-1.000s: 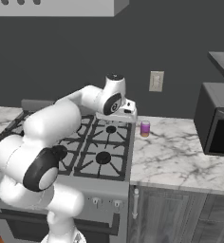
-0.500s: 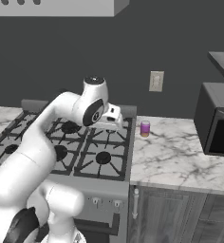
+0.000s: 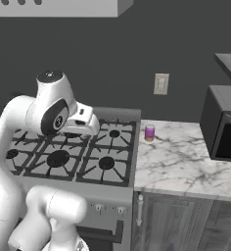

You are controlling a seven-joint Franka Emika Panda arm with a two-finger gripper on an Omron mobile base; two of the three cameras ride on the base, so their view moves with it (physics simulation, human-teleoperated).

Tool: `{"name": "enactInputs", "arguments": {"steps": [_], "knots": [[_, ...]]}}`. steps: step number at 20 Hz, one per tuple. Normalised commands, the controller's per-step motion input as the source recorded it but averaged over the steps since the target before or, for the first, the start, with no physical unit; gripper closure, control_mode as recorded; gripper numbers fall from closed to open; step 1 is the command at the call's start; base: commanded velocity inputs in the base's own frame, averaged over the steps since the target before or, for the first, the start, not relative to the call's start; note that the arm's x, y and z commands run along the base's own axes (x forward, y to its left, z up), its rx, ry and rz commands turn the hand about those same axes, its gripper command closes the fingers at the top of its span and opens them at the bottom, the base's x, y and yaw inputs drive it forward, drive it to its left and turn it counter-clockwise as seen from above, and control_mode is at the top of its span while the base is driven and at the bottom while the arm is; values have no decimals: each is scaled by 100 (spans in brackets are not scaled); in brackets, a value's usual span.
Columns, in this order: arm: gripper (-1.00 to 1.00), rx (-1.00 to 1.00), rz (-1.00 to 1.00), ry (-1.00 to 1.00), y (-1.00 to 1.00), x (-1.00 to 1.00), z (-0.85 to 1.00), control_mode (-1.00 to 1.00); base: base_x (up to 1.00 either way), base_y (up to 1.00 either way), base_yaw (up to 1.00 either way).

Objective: Four empty soda cans are scattered around the kitchen. Gather all the cans and cluster them next to the stove for recycling.

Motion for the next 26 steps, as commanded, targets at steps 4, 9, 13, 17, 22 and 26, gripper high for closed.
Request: {"name": "enactInputs", "arguments": {"steps": [4, 9, 13, 17, 22, 26], "knots": [[-100, -1, 0, -2, 13, -74, 41, -100, 0, 0, 0], [-100, 0, 0, -4, -2, -56, 6, 100, -40, -7, 0], [-100, 0, 0, 0, 0, 0, 0, 100, -100, -53, 0], [-100, 0, 0, 0, 0, 0, 0, 100, -87, -99, -2], [-100, 0, 0, 0, 0, 0, 0, 100, -41, -100, 0], [-100, 0, 0, 0, 0, 0, 0, 100, -4, -100, 0]]}}
